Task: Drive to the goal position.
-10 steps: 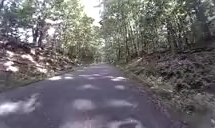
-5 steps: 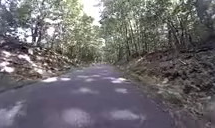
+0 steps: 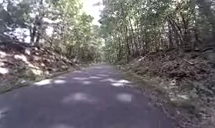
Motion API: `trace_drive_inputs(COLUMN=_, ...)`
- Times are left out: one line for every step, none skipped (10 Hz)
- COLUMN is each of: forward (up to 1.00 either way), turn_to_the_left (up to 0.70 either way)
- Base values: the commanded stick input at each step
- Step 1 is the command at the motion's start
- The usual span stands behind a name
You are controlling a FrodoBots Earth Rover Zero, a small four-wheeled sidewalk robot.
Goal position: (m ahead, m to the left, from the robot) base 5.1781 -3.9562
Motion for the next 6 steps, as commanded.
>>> trace_drive_inputs(forward=0.7, turn_to_the_left=0.0)
trace_drive_inputs(forward=0.7, turn_to_the_left=0.0)
trace_drive_inputs(forward=0.7, turn_to_the_left=0.0)
trace_drive_inputs(forward=0.7, turn_to_the_left=0.0)
trace_drive_inputs(forward=0.7, turn_to_the_left=0.0)
trace_drive_inputs(forward=0.7, turn_to_the_left=0.0)
